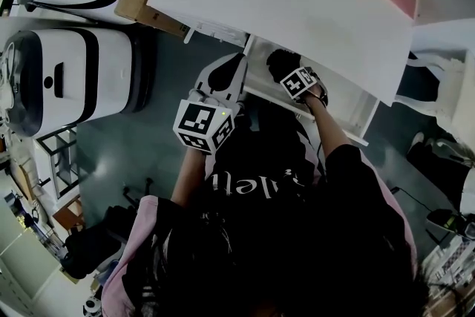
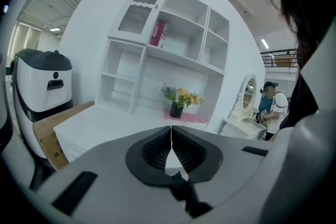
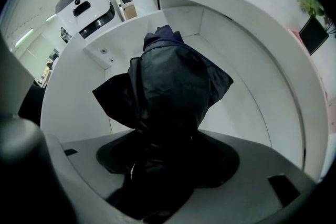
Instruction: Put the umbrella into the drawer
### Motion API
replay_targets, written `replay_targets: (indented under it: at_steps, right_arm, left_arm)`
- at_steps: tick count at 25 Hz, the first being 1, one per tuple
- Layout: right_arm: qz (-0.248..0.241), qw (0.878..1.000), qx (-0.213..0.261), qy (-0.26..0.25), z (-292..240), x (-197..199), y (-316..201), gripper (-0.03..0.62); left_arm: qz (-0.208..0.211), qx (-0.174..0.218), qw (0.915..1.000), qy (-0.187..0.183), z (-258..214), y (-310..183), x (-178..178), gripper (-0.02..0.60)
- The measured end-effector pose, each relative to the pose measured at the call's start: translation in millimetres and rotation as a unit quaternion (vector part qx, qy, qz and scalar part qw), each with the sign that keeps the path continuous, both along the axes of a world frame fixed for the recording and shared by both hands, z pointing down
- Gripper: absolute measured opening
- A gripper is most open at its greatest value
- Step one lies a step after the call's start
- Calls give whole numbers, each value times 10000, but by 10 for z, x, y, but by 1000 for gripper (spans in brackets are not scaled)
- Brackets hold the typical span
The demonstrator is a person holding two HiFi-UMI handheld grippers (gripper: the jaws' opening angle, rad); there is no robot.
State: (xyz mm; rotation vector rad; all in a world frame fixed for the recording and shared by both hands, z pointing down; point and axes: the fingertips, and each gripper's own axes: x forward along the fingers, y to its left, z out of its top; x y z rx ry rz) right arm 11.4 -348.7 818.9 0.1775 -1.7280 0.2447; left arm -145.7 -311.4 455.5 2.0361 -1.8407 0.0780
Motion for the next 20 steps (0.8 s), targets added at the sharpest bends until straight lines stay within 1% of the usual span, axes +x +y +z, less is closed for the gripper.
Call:
replay_targets:
  at_steps: [4,7,11,16,18,20]
  right_arm:
    - [71,9999,94,-43,-92,12,16,285]
    - [204,9993,266,-173,-219,42,-20,285]
    - [685,9958,441,-418,-440,123,-102,284]
    - [1080,9891,546,-836,-738,158,-50,284]
    - [1347,9848,634,-899,-871,207,12,284]
    - [1586,9778,671,-1190,-1027,163,82,284]
  left_arm:
    - [52,-8,10000,-85,0,64,-42,17]
    - [60,-21,10000,-52,22,106,-75,17]
    - [167,24,9999,-7,23,137,-84,17]
    - [362,104,9993,66,4,161,-77,17]
    - [457,139,9988,94,-1,183,-74,17]
    - [557,169,9982,114,-9,208,-71,17]
